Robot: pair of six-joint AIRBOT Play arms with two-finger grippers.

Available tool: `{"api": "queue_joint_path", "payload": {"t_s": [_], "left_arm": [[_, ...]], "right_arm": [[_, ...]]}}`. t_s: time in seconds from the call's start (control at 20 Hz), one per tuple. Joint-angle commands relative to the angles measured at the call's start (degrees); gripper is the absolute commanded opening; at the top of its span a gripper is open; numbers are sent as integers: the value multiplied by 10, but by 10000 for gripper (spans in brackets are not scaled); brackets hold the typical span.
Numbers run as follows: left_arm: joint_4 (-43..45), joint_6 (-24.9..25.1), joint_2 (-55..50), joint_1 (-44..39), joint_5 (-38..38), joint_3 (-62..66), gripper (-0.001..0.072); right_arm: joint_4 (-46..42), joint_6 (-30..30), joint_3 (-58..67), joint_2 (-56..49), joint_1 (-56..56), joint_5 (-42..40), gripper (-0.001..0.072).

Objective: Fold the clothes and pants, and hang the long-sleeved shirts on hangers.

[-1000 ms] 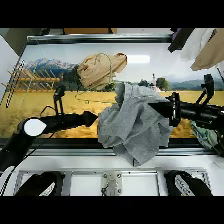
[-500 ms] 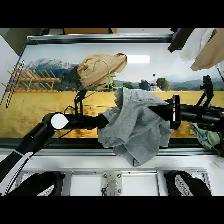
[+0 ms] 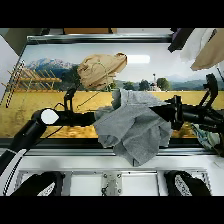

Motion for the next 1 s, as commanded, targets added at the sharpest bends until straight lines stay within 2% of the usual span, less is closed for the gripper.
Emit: {"api": "queue_joint_path", "payload": {"t_s": [0.0, 0.3, 0.5, 0.7, 0.95], "left_arm": [[8, 11, 27, 42, -37, 0, 15], [9, 13, 27, 44, -22, 0, 15], [-9, 13, 27, 68, -38, 0, 15], [-70, 42, 27, 30, -23, 0, 16], [-66, 42, 27, 10, -11, 0, 15]], "right_arm": [[56, 21, 1, 10, 1, -1, 13], [75, 67, 1, 17, 1, 1, 13], [75, 68, 1, 21, 1, -1, 13], [76, 69, 1, 21, 13, -37, 13], [108, 69, 1, 21, 30, -57, 13]]}}
